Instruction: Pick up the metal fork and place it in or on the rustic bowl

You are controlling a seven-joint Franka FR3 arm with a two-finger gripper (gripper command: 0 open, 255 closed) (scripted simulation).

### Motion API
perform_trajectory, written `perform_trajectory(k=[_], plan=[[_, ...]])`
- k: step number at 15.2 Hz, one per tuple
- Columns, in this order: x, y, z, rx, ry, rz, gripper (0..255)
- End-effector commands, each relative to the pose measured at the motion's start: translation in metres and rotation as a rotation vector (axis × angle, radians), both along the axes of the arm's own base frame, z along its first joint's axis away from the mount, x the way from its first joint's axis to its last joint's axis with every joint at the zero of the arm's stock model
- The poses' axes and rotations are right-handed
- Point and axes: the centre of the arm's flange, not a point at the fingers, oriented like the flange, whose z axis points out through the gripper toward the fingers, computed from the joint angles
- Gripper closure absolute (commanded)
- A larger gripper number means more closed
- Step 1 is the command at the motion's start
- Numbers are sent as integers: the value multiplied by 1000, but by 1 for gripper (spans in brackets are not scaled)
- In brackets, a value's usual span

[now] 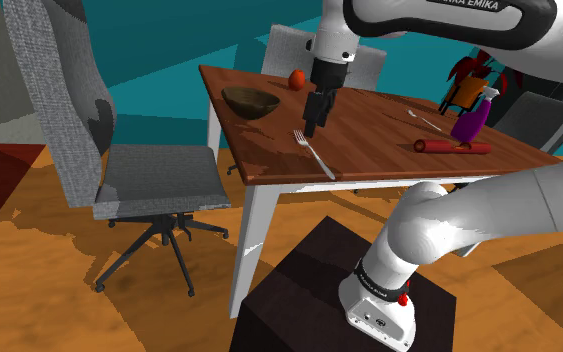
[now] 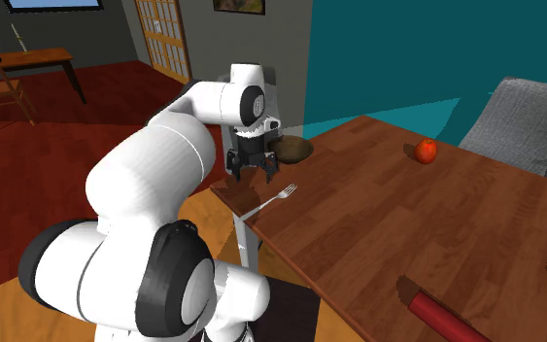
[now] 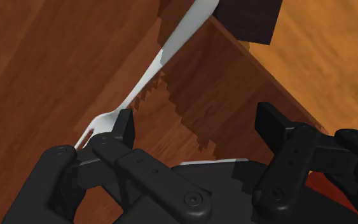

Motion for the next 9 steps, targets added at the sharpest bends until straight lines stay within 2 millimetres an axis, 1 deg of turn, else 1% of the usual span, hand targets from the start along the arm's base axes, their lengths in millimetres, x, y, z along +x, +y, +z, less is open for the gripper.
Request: perform_trajectory(k=[1, 5, 8, 9], plan=[[0, 0, 0, 0, 0, 0, 0], [21, -38, -20, 2, -78, -394, 0], [28, -71, -35, 4, -137, -689, 0], [28, -78, -38, 4, -150, -758, 0]])
